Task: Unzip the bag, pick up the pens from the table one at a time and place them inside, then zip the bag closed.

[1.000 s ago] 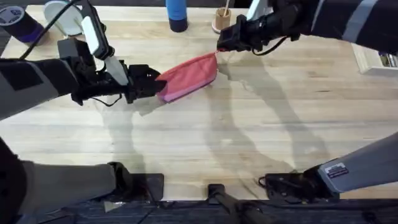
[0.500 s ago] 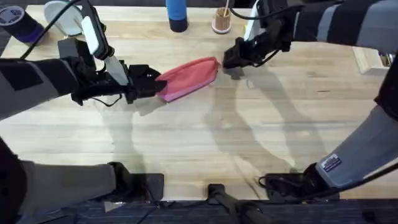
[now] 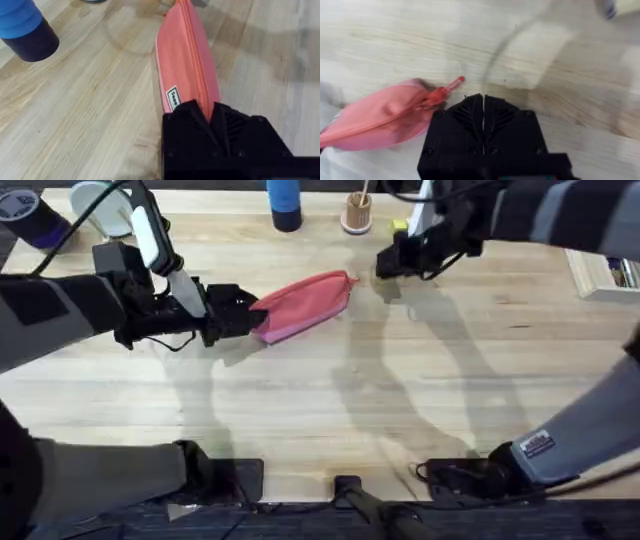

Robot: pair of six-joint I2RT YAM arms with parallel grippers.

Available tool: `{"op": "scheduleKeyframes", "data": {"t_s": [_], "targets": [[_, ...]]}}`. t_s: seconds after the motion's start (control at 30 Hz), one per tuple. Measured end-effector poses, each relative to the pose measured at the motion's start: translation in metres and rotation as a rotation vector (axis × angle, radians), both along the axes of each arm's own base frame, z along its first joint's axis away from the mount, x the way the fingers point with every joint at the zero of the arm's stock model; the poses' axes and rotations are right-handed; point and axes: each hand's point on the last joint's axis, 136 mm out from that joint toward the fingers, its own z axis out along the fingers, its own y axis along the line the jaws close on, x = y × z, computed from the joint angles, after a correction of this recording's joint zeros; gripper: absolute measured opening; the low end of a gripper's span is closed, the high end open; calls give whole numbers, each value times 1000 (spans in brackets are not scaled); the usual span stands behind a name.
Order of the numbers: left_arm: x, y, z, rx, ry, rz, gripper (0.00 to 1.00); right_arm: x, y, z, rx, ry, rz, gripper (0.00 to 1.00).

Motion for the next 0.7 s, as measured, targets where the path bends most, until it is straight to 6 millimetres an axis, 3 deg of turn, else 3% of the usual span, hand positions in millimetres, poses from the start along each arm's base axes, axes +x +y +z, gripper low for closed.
{"op": "scheduleKeyframes", "data": {"t_s": [0.1, 0.23, 0.47, 0.7], "targets": [[0, 0, 0, 0, 0, 0, 42, 1, -1, 35, -8, -90, 29, 49], [0, 0, 0, 0, 0, 0, 42, -7, -2, 77, -24, -187, 79, 257], [0, 0, 0, 0, 0, 0, 42, -32, 5, 116, -53, -257, 170, 968], [0, 0, 0, 0, 0, 0, 42, -47, 7, 134, -55, -279, 193, 996]]}}
